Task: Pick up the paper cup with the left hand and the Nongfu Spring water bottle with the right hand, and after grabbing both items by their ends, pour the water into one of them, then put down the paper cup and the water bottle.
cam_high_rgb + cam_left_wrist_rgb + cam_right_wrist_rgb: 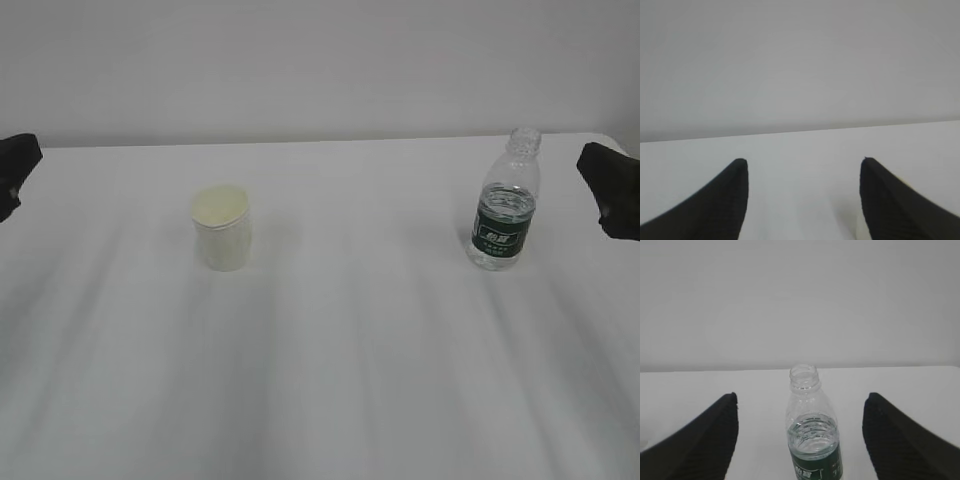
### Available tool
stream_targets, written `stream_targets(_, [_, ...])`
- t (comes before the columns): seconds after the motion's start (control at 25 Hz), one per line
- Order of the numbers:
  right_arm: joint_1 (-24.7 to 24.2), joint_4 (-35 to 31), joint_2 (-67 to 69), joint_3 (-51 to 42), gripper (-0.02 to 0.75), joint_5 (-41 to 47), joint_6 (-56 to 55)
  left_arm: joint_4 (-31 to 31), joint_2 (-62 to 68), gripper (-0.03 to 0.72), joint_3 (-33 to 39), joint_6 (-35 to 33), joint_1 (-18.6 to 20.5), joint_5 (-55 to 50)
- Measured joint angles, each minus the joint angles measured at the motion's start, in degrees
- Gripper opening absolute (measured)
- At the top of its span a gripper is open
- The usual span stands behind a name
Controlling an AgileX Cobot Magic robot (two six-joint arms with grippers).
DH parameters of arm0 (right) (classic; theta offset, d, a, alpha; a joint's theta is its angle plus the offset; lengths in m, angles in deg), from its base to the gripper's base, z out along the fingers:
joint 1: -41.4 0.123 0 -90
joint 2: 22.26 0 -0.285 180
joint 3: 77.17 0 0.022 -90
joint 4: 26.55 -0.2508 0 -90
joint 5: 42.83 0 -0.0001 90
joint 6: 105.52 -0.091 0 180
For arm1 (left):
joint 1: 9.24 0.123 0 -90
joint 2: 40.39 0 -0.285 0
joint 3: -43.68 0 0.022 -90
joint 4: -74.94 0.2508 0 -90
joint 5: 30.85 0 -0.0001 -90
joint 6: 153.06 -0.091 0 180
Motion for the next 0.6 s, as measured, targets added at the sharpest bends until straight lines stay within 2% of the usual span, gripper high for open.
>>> stream_targets(0.28, [0.0,-0.47,4.78,-4.22,0.59,-10.59,-0.13,2.87,8.25,0.497,0.13,0.0,0.0,8.94])
stream_targets(0.44, [0.0,-0.57,11.73,-7.73,0.59,-20.27,-0.26,5.9,15.72,0.496,1.3,0.0,0.0,18.7])
stream_targets(0.6, [0.0,-1.27,19.6,-8.87,0.59,-22.58,-0.26,6.96,22.39,0.495,3.33,0.0,-0.04,23.89])
